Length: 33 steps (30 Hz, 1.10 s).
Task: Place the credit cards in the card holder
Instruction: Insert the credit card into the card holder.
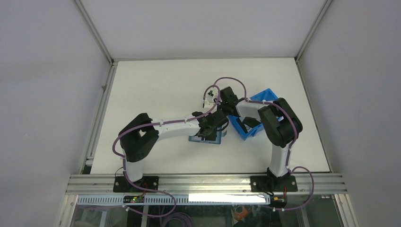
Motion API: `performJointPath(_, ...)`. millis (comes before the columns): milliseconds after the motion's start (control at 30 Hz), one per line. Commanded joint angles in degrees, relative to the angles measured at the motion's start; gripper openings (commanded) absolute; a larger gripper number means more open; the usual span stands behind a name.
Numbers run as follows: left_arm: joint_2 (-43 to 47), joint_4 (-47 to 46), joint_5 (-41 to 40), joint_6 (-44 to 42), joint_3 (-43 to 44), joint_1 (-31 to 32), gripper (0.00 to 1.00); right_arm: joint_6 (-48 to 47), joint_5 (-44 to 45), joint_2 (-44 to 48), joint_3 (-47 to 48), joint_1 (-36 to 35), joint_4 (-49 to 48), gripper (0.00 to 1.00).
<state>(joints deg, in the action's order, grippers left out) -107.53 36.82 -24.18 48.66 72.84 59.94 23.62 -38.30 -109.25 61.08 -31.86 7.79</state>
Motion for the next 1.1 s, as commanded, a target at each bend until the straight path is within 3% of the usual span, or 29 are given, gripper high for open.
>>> performJointPath(0,-0.9,0.7,-2.4,1.4,1.0,-1.5,0.24,-3.5,1.8,0.2,2.0,-0.4,3.4,0.40)
performJointPath(400,-0.6,-0.2,-0.7,1.1,0.0,-2.9,0.22,-7.6,2.7,2.9,4.0,-0.2,8.3,0.45)
performJointPath(600,1.6,-5.7,2.6,-3.6,-3.2,-3.1,0.19,-5.5,1.6,2.5,4.3,-0.3,8.7,0.45)
performJointPath(1067,5.9,-8.3,-0.4,-2.4,-8.0,-5.5,0.14,-7.8,2.0,3.6,6.6,-0.3,13.6,0.50)
